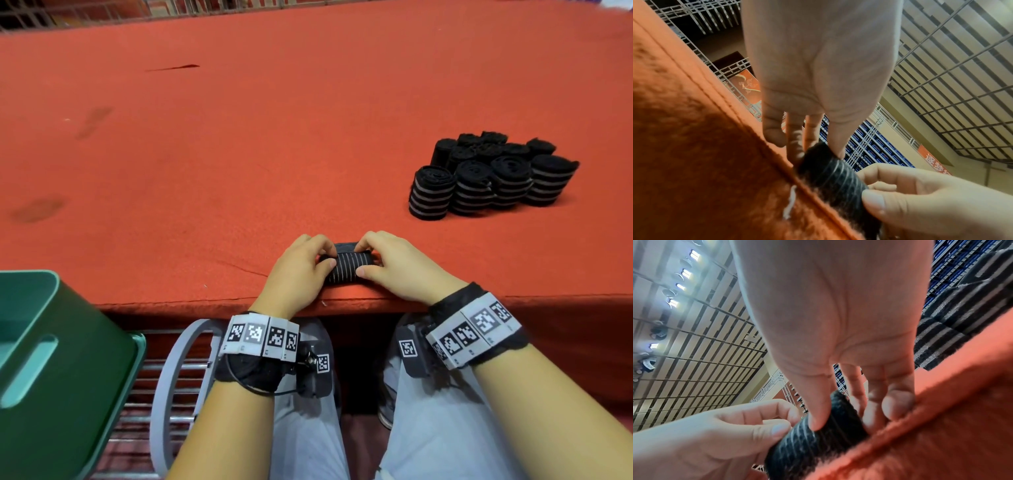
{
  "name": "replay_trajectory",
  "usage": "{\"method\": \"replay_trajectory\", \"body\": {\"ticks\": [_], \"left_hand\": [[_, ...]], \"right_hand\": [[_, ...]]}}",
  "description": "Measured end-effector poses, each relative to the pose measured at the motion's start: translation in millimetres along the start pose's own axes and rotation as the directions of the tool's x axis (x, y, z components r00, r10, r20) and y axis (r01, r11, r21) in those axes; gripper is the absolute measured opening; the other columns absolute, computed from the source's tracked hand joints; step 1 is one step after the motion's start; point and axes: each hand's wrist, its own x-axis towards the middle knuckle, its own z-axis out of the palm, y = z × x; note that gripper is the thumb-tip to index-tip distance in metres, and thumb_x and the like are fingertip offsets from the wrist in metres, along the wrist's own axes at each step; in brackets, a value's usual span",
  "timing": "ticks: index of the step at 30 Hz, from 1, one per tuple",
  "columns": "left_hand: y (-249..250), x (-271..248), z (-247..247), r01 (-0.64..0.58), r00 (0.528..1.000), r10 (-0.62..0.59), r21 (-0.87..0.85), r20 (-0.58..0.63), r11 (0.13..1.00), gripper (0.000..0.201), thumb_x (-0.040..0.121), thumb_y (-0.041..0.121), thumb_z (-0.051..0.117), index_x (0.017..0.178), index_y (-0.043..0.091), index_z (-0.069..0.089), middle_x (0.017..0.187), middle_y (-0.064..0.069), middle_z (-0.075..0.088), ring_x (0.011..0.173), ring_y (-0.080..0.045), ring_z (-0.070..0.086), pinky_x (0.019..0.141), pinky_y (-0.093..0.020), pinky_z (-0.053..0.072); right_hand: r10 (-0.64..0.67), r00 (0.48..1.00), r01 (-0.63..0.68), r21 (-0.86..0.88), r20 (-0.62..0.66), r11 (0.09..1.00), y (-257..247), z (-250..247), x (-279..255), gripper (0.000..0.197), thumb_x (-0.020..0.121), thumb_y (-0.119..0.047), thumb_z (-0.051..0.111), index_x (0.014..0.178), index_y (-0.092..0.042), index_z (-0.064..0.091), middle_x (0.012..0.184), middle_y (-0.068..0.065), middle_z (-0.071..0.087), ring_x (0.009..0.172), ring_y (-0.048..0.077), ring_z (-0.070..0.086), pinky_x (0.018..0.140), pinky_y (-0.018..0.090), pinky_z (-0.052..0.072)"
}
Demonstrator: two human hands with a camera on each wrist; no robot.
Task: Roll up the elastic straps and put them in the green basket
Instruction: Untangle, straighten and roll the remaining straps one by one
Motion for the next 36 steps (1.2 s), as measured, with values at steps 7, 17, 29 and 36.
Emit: {"method": "replay_trajectory", "body": {"ticks": [7,17,29,36], "left_hand": [[-5.1,3.1,1.0,0.009,1.000,-0.010,0.041,0.025,0.999,0.038,0.080,0.023,0.076,0.114,0.029,0.061,0.105,0.008,0.054,0.087,-0.012,0.051,0.091,-0.040,0.047],[-6.0,15.7,-2.0,0.017,0.995,-0.026,0.093,0.096,0.995,0.032,0.095,0.025,0.061,0.126,0.021,0.059,0.124,0.008,0.052,0.110,-0.015,0.053,0.100,-0.038,0.042],[-6.7,42.0,-2.5,0.109,0.972,-0.134,0.135,0.192,0.985,0.034,0.105,0.030,0.041,0.132,0.017,0.057,0.124,-0.003,0.051,0.114,-0.022,0.052,0.102,-0.038,0.039],[-8.4,55.7,2.0,0.211,0.963,-0.222,0.085,0.151,0.974,0.032,0.104,0.034,0.040,0.125,0.018,0.059,0.119,-0.007,0.060,0.107,-0.026,0.058,0.096,-0.045,0.047]], "right_hand": [[0.021,0.998,-0.021,0.006,-0.063,1.000,-1.8,3.0,7.2,0.033,0.093,-0.030,0.063,0.125,-0.023,0.055,0.120,0.001,0.063,0.111,0.021,0.058,0.093,0.035,0.044],[-0.016,0.999,0.016,-0.014,-0.034,1.000,2.2,3.7,13.5,0.039,0.084,-0.029,0.073,0.118,-0.024,0.055,0.113,-0.005,0.053,0.102,0.015,0.053,0.090,0.032,0.042],[0.116,0.986,-0.115,-0.022,0.123,0.993,5.4,-2.9,42.6,0.037,0.101,-0.033,0.051,0.135,-0.021,0.054,0.114,0.004,0.048,0.087,0.019,0.053,0.090,0.034,0.046],[0.196,0.960,-0.218,0.098,0.199,0.971,8.4,-2.5,60.3,0.027,0.103,-0.030,0.044,0.120,-0.016,0.060,0.090,0.025,0.067,0.060,0.025,0.063,0.039,0.024,0.045]]}}
